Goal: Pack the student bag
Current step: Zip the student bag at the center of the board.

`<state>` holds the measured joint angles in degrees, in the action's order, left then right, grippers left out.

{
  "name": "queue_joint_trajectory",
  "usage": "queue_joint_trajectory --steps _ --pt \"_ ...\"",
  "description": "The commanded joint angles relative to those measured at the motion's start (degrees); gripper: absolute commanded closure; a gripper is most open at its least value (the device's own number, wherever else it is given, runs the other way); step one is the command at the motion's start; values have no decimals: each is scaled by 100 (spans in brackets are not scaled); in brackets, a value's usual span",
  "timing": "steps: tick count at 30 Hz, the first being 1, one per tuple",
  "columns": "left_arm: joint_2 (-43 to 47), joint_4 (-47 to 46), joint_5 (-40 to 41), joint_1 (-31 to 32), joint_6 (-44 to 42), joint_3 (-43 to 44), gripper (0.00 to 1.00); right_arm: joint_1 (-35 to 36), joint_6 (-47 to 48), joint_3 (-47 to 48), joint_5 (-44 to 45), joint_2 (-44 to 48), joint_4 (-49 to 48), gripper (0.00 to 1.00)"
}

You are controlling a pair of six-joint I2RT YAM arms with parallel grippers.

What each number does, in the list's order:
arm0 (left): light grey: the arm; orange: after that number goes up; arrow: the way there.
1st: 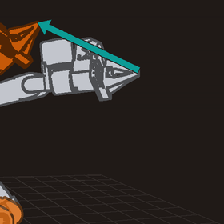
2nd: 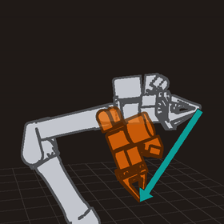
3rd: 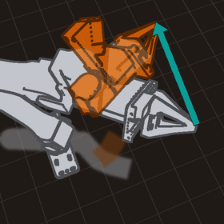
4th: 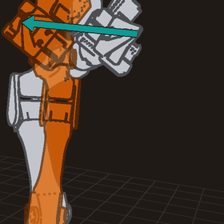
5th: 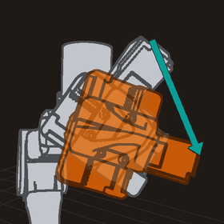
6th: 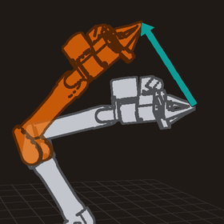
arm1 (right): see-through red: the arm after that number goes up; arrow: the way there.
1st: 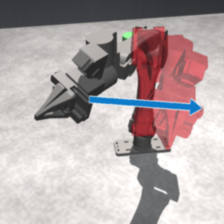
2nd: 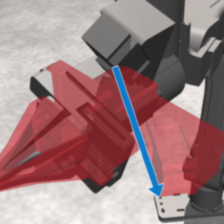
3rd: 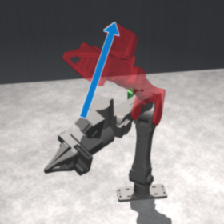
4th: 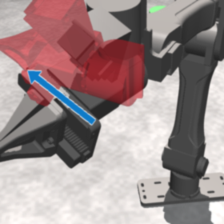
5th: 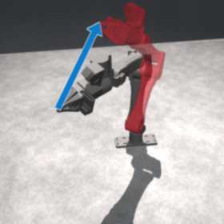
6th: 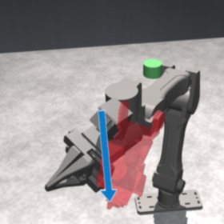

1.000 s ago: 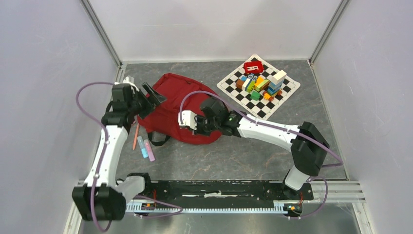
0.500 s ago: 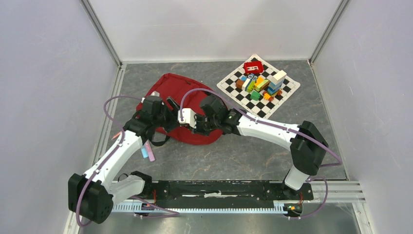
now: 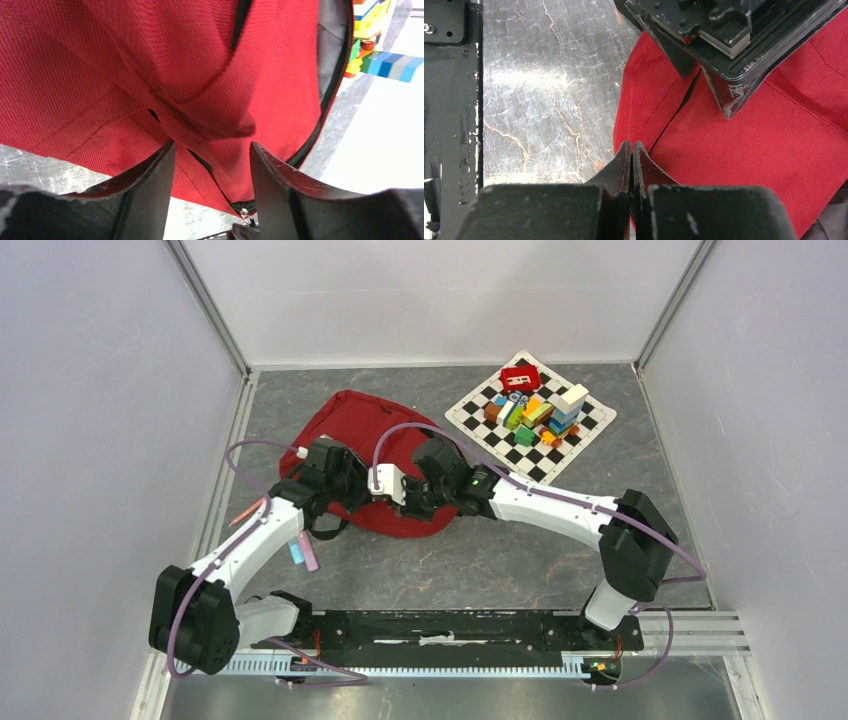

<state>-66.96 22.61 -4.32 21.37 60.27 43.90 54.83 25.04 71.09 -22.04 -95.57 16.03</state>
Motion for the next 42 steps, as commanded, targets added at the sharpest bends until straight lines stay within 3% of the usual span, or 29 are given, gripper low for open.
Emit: queue_joint_trajectory --steps 1,3,6,9,17,33,35,36,39,42 --pt "-216 -192 254 39 -129 94 44 -7 15 -75 29 263 -68 100" --pt "-254 -123 332 40 -217 167 56 -7 60 -148 154 295 -13 100" --pt "-180 -23 406 40 -343 233 83 -6 80 -351 651 434 -1 100" --pt "20 47 407 38 -483 209 97 -15 100 -683 1286 722 -172 100" --pt "694 424 674 40 -1122 -98 98 -129 -191 -1440 2555 1408 -692 100" --pt "1653 586 804 26 -2129 -471 98 -1350 -493 -1568 1705 1360 -617 100" --pt "1733 443 591 35 -2455 -391 91 -1369 -461 -1549 1162 1424 -640 100" --pt "1756 363 476 39 -2629 -331 83 -1372 -454 -1525 905 1442 -638 100" --pt "1719 111 -119 42 -3183 -39 46 -1365 -562 -1450 349 1468 -602 100" --pt "1648 -234 -639 109 -3599 197 27 -1374 -744 -1465 151 1544 -610 100"
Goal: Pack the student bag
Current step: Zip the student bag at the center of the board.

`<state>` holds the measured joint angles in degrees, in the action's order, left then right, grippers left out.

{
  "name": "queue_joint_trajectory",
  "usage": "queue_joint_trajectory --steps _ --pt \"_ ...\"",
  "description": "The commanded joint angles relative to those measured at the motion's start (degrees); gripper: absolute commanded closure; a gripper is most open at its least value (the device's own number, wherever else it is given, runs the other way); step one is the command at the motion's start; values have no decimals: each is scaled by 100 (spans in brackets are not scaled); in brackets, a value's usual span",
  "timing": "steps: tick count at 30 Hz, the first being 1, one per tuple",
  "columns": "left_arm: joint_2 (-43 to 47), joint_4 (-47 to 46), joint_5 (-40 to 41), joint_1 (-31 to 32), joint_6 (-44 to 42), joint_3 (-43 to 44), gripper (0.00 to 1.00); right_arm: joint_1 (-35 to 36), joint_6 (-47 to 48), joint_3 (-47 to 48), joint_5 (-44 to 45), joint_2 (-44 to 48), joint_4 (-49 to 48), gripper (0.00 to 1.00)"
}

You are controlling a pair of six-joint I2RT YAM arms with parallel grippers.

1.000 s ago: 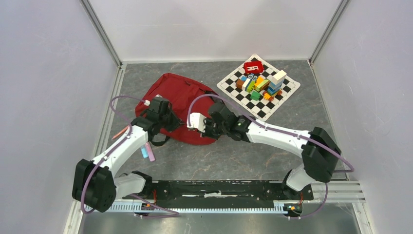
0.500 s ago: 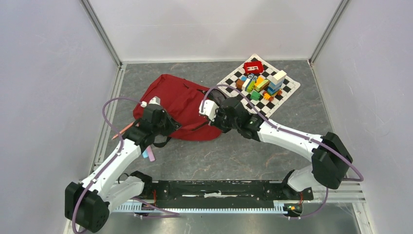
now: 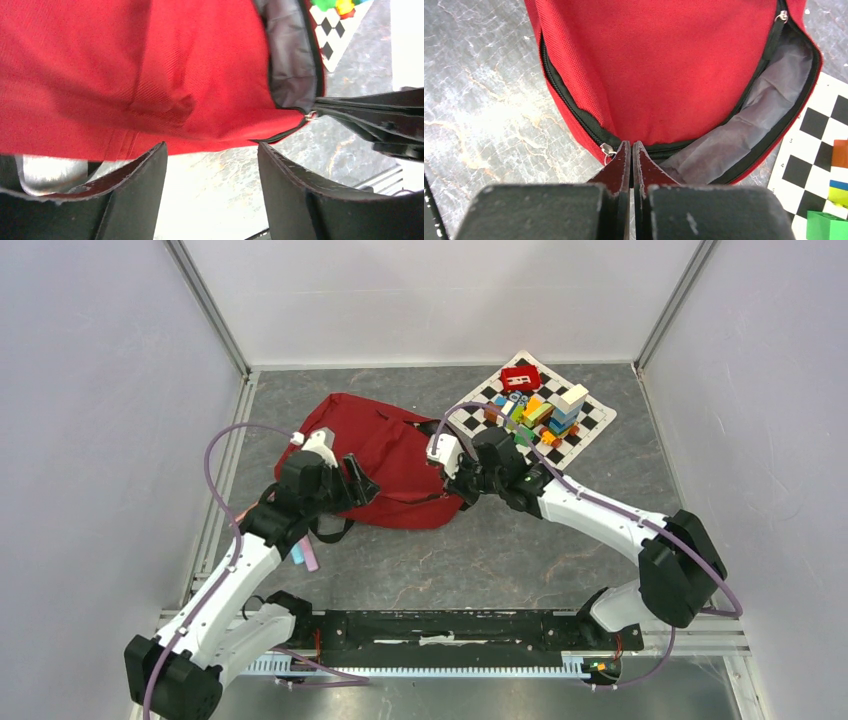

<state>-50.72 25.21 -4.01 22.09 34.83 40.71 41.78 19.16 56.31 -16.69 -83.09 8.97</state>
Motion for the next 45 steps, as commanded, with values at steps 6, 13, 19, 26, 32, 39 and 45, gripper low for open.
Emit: queue_joint_trajectory --steps 6,13,19,26,32,39,45 --pt "-417 -1289 -1042 593 -1559 710 19 -65 -435 -70 -336 508 37 100" --pt "-1013 -1897 -303 1633 -2635 561 20 -65 -828 -240 -106 767 -262 100" --pt "-1298 -2278 -111 1964 -3196 382 17 -66 -1188 -262 -58 743 -446 100" --pt "-1796 -2611 218 2201 -3660 306 18 -67 -1377 -233 -39 690 -511 100" --pt "-2212 -2850 284 2298 -3700 416 24 -69 -1505 -301 81 761 -509 100" --pt "-2443 -2718 382 2473 -3637 466 67 -77 -1549 -239 486 751 -498 100" --pt "-2088 -2548 833 2581 -3354 137 96 -61 -1253 -123 1372 647 -273 100"
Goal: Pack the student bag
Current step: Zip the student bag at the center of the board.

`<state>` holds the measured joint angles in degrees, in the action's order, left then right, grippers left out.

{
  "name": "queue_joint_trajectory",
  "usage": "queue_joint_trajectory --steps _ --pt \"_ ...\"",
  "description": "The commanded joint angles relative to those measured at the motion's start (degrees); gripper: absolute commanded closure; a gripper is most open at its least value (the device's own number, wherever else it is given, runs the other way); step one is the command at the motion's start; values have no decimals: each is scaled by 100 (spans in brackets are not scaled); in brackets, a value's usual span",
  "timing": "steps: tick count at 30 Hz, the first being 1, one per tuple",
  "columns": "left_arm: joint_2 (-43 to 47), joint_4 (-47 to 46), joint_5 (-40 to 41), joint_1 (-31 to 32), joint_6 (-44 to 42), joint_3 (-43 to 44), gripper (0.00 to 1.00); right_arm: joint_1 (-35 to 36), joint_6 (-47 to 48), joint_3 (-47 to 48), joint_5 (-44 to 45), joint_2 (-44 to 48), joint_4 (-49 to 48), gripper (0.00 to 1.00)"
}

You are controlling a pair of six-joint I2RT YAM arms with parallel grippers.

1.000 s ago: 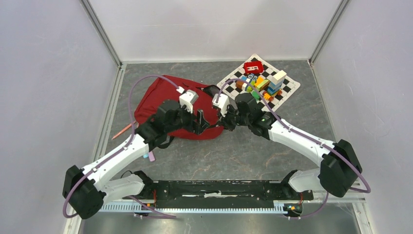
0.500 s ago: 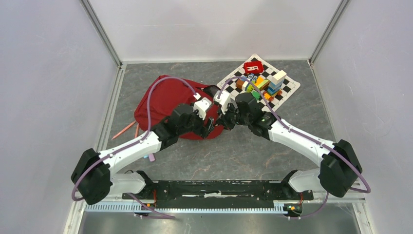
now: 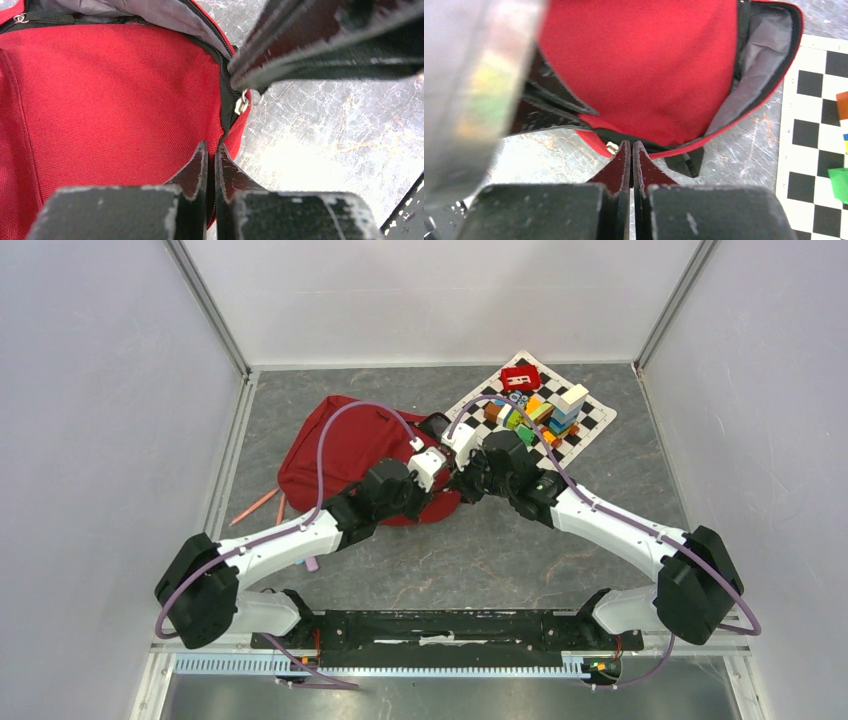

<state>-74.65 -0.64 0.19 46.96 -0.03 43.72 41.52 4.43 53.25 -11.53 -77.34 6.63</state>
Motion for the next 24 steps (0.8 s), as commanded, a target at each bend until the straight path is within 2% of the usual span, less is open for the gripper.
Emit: queue_joint_trajectory --steps 1,7,10,18,24 --pt "376 36 425 110 176 -215 96 -31 299 169 1017 72 -48 100" --pt "495 545 684 419 414 -399 96 -33 526 353 2285 -58 -306 100" --pt "569 670 953 658 610 -458 98 -38 720 479 2622 -274 -480 100" --pt "785 1093 1312 1043 1296 -560 98 -181 1236 1061 2992 -1181 -560 100" --pt "1140 1574 1542 1231 1673 -644 98 -521 1315 1477 2918 -1720 -619 100"
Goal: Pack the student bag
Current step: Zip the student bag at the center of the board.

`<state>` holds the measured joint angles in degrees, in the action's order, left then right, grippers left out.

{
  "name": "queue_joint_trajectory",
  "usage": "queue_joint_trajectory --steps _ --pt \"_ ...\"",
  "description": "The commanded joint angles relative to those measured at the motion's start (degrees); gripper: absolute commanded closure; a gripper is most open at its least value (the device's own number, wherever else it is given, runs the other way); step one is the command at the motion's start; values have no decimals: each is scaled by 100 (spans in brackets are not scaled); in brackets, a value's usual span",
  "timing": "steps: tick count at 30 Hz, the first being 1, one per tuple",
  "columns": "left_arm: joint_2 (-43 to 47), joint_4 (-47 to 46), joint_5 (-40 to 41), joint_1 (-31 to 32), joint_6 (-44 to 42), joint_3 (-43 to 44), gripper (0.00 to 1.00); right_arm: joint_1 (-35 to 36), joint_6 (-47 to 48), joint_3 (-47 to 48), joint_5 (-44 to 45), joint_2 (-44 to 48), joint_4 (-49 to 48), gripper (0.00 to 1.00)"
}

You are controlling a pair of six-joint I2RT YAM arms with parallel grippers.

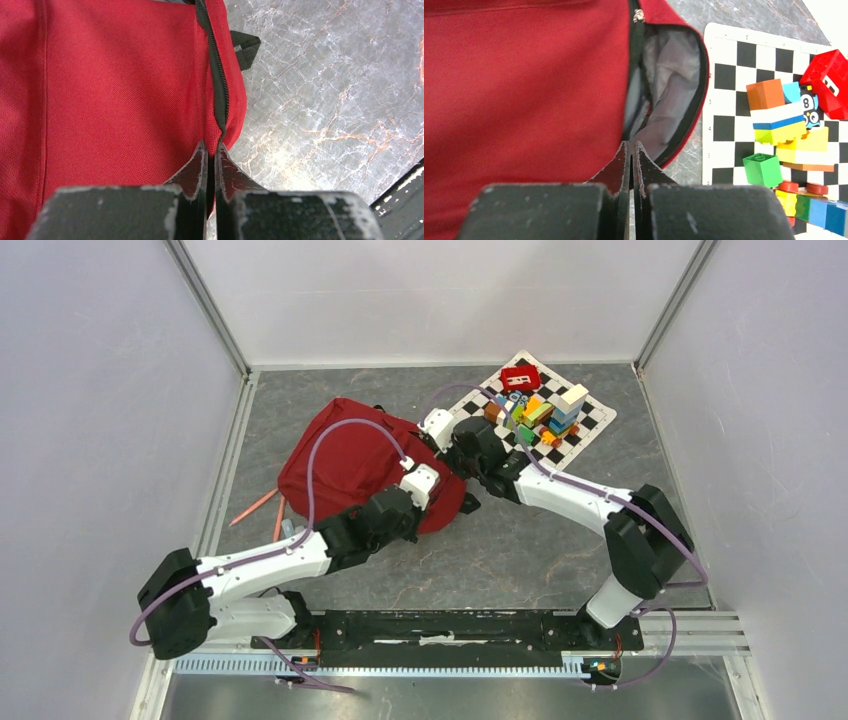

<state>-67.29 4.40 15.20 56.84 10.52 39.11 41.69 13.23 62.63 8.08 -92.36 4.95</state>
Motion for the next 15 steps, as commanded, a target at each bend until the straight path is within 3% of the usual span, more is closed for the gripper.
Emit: queue_joint_trajectory --steps 1,9,11,15 --pt "490 1121 45 253 670 -205 98 -592 434 604 932 -303 -452 100" --pt "1116 1528 2 269 831 -175 93 -818 303 610 -114 -149 -598 100" --pt "1123 1509 -168 269 896 -37 79 -820 258 522 -565 2 -608 100" --pt "823 1460 -176 264 1310 510 44 -821 65 247 -1188 352 -548 100"
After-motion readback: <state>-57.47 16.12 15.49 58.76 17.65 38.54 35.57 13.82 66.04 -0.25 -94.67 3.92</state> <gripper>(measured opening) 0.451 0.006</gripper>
